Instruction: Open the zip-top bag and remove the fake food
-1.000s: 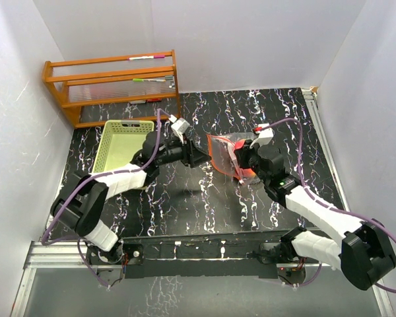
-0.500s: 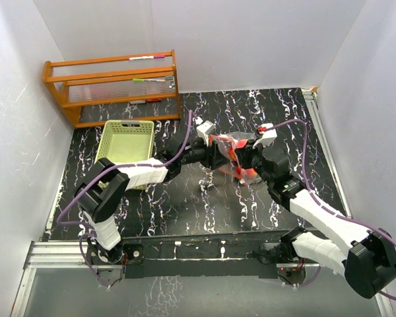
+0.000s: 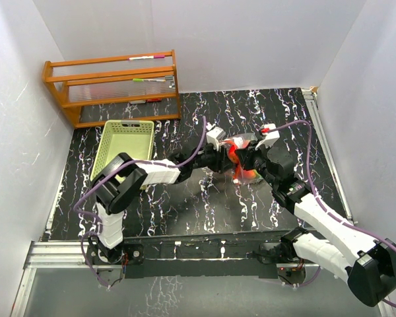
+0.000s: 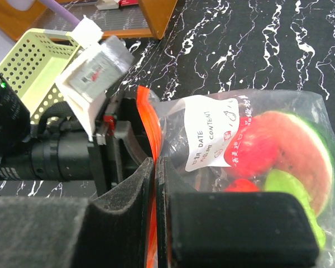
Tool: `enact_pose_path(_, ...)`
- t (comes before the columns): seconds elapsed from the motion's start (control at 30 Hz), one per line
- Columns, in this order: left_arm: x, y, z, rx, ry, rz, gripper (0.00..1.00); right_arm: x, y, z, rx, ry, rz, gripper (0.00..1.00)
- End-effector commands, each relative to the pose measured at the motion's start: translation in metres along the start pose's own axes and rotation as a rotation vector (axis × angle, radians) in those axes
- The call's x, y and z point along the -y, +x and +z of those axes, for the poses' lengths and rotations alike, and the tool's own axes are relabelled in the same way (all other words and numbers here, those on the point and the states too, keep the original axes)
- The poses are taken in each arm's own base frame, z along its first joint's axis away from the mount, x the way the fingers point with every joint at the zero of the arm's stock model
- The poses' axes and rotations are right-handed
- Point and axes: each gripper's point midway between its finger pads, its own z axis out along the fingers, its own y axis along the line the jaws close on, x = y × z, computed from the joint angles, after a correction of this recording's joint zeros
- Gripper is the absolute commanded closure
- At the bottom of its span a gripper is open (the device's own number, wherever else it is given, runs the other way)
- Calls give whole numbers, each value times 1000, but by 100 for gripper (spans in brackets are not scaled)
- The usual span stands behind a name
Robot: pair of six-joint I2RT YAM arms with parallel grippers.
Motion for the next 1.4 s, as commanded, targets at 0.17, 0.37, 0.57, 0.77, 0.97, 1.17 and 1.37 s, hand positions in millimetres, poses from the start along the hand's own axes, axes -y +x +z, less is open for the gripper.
enact_pose_path(0.17, 33, -1, 23, 48, 45, -3, 43, -16, -18, -1, 53, -71, 9, 92)
enact_pose_path(0.37, 40, 1, 27, 63, 35, -2, 17, -18, -11, 1, 35, -89, 10, 92)
enact_pose_path(0.57, 35, 13, 39, 49, -31, 11, 5, -25, -11, 0, 32, -125, 16, 92)
enact_pose_path(0.77, 46, 23, 52, 20, 3, 4, 4, -26, -7, -1, 21, -133, 23, 93)
enact_pose_path(0.97, 44, 36, 60, 1, -5, -3, 4, -30, -6, -5, 17, -161, 12, 93)
enact_pose_path(1.17, 48, 40, 64, 10, 25, -17, 7, -32, -5, -8, 14, -175, -1, 92)
enact_pose_path(1.37, 50, 45, 64, 7, 50, -20, 41, -30, -1, -12, 11, -174, -6, 92)
